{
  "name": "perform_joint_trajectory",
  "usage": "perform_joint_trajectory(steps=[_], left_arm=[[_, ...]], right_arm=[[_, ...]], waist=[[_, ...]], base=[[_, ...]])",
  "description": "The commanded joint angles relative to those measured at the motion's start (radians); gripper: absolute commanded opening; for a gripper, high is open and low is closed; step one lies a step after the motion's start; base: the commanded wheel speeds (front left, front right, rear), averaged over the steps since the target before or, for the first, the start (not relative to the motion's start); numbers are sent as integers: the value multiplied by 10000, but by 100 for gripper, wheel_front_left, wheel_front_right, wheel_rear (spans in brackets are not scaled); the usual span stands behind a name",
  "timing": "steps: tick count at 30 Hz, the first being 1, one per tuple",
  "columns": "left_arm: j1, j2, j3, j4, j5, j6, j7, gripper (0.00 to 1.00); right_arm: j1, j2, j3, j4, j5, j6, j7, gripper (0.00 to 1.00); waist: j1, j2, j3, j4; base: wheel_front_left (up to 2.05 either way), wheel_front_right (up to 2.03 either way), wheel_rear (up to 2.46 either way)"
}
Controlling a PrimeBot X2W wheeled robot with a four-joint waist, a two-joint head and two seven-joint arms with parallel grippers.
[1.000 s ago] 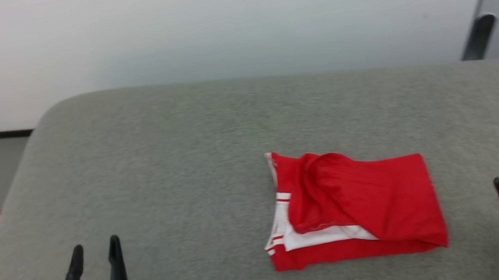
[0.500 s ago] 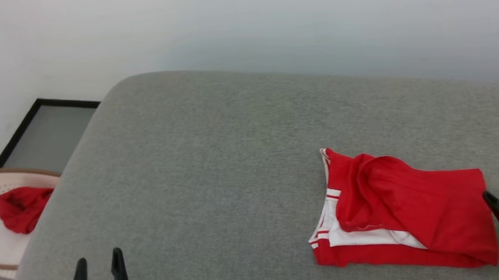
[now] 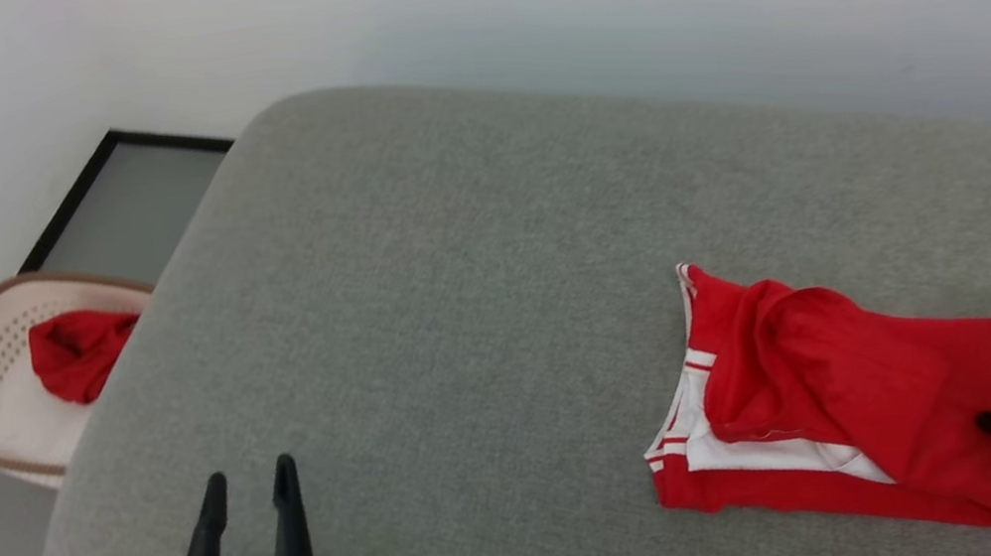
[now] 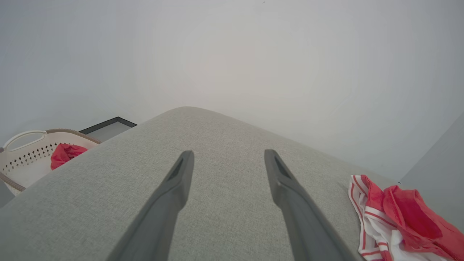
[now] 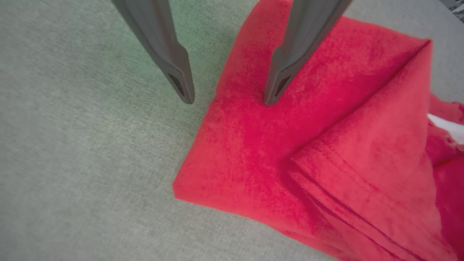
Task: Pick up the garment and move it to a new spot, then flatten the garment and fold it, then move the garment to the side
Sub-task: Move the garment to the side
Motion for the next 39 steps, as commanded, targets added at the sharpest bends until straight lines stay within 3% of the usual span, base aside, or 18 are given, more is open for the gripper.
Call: perform_joint_trajectory(steps=[1, 12, 13, 14, 26, 39], left_arm=[[-161, -32, -52, 10, -36, -30, -36, 100], [-491, -238, -286, 149, -82, -30, -36, 100], [-504, -240, -276, 148, -98, -30, -36, 100], [-511, -238, -258, 147, -105, -30, -36, 100], [-560, -287, -122, 107, -141, -30, -36, 100], [-686, -175, -230, 14, -89, -30, -36, 100]], right_arm=[[-144, 69, -131, 71, -110, -8, 167, 100], [-314, 887, -668, 649, -419, -5, 1506, 100], [-339, 941, -620, 623, -370, 0, 1598, 59], [-365, 942, -607, 604, -357, 0, 1650, 0], [-805, 159, -958, -509, 58, -8, 1817, 0], [-1611, -1341, -858, -1618, -35, -8, 1735, 0]], waist=[[1, 0, 255, 219], [1, 0, 634, 544], [1, 0, 649, 548], [1, 0, 657, 550], [1, 0, 765, 233], [1, 0, 833, -448]], base=[[0, 0, 0], [0, 0, 0], [0, 0, 0], [0, 0, 0], [0, 0, 0], [0, 0, 0]])
